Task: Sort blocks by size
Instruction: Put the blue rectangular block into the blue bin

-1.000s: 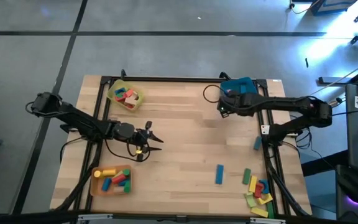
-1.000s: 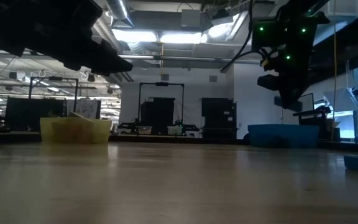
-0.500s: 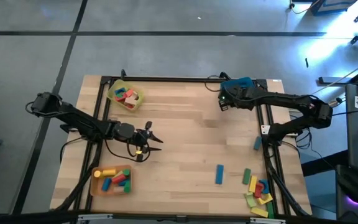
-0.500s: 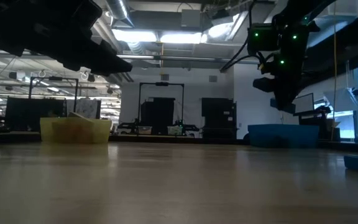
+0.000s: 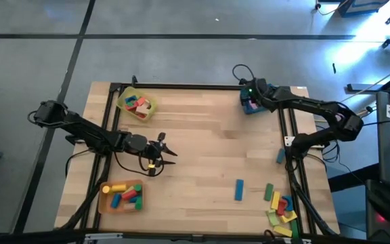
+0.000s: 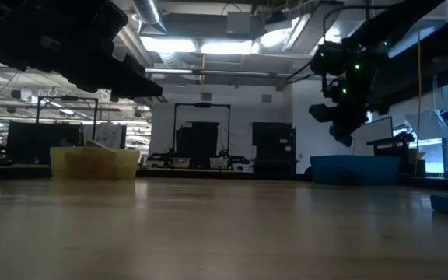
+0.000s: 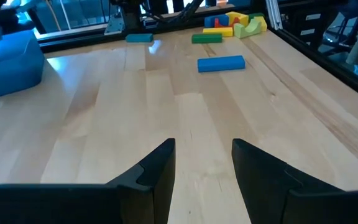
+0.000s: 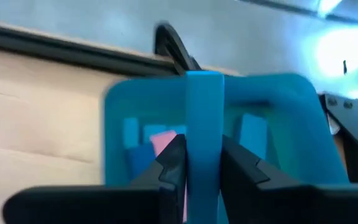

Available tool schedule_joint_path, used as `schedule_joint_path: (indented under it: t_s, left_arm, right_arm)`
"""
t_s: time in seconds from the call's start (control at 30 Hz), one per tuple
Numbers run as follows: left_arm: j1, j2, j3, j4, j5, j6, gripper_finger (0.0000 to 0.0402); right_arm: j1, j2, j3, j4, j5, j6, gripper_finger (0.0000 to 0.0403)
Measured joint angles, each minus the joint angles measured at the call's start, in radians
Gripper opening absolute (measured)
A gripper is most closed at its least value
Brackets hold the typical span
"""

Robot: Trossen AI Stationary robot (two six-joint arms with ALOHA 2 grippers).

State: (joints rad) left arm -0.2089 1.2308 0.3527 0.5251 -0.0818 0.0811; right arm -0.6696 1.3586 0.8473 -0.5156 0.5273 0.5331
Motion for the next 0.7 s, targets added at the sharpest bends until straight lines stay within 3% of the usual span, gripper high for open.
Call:
schedule_joint_path:
  t_s: [0.27, 0.5, 0.7]
  left_arm:
    - [0.000, 0.000, 0.000, 0.001, 0.000, 0.004, 0.0143]
    - [0.000, 0.000, 0.000, 0.002, 0.000, 0.005, 0.0143]
    - [0.000, 0.000, 0.000, 0.006, 0.000, 0.005, 0.0143]
  right_arm:
    - [-0.054, 0.001, -0.076, 0.002, -0.040, 0.003, 0.0078]
    - [-0.060, 0.001, -0.129, 0.079, 0.021, -0.015, 0.0082]
    - [-0.058, 0.001, -0.135, 0.093, -0.018, -0.042, 0.0139]
